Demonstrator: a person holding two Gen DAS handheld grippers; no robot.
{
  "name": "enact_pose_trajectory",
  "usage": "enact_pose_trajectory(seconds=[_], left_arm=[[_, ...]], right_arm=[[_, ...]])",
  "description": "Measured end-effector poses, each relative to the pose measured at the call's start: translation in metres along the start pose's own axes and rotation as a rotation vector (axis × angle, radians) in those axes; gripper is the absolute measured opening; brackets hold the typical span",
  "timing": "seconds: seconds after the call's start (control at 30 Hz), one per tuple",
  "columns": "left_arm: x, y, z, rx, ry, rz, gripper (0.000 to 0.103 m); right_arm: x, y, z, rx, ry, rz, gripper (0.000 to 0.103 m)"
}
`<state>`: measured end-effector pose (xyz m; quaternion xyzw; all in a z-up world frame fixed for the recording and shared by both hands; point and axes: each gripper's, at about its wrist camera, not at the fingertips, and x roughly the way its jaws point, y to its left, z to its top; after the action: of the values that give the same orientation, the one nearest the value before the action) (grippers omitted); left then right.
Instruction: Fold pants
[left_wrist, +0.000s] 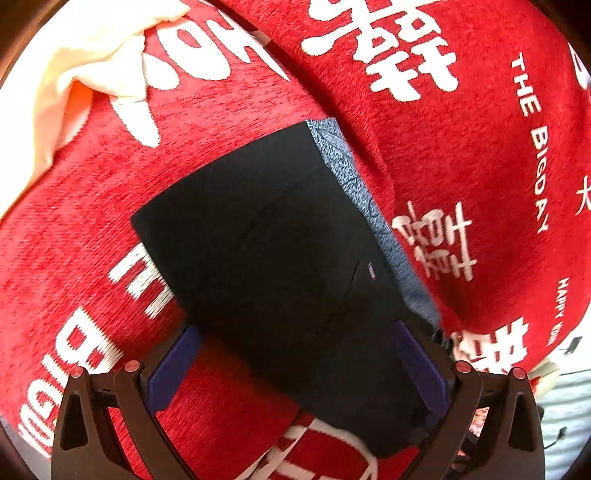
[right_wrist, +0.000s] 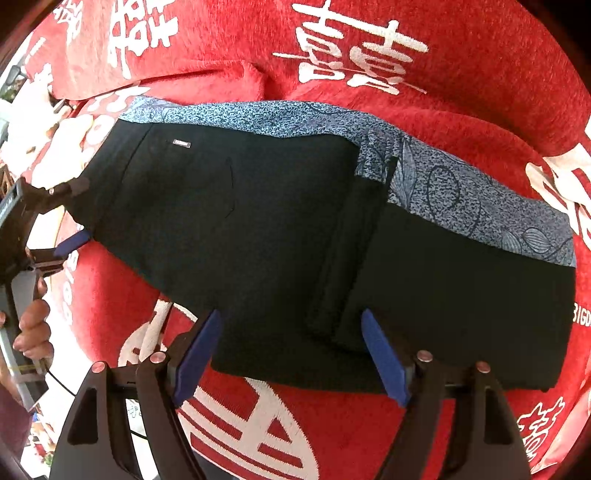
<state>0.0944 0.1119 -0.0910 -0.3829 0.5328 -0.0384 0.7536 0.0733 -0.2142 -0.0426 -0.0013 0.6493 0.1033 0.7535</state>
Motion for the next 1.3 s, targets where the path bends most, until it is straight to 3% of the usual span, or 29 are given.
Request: enact_pose_trajectory(seconds=[0.43, 0.5, 0.57, 0.67, 0.8, 0.83, 0.97, 1.03, 1.23, 1.3], left_arm=[[0.004, 0.003, 0.004, -0.034, -0.057, -0.031, 0.102], [0.003, 0.003, 0.007, -0.086, -0.039, -0.144, 0.102], [-0.001, 0.001, 0.009, -0.104, -0.056, -0.211, 0.102], [0.007, 0.003, 0.015, -0.109, -0.034, -0.252, 0.102], [0.021, 0.014, 0.020, -0.175, -0.011, -0.242, 0.102], [0.020, 0.011, 0.021, -0.171, -0.016, -0.228, 0.102], [0.020, -0.015, 0.016, -0.064, -0.026, -0.044, 0.096], [0.018, -0.032, 0.012, 0.021, -0.049, 0.045, 0.083], [0.025, -0.086, -0.012, 0.426, -0.130, 0.358, 0.060], [0.032, -0.091, -0.020, 0.528, -0.140, 0.434, 0.059]], right_arm=[[0.003, 0.003, 0.000, -0.001, 0.000, -0.008, 0.085], [0.003, 0.002, 0.001, 0.004, 0.001, -0.005, 0.085], [0.003, 0.001, 0.001, 0.008, 0.000, 0.001, 0.085], [0.003, 0.001, 0.001, 0.006, 0.000, 0.003, 0.085], [0.004, 0.002, 0.000, 0.002, -0.003, -0.002, 0.085], [0.004, 0.002, 0.000, 0.002, -0.004, -0.001, 0.085], [0.000, 0.001, 0.001, -0.005, 0.005, 0.009, 0.085], [-0.007, 0.000, 0.004, 0.000, 0.006, 0.024, 0.085], [-0.046, -0.015, 0.028, 0.064, -0.061, 0.103, 0.085], [-0.054, -0.018, 0.043, 0.083, -0.067, 0.149, 0.085]])
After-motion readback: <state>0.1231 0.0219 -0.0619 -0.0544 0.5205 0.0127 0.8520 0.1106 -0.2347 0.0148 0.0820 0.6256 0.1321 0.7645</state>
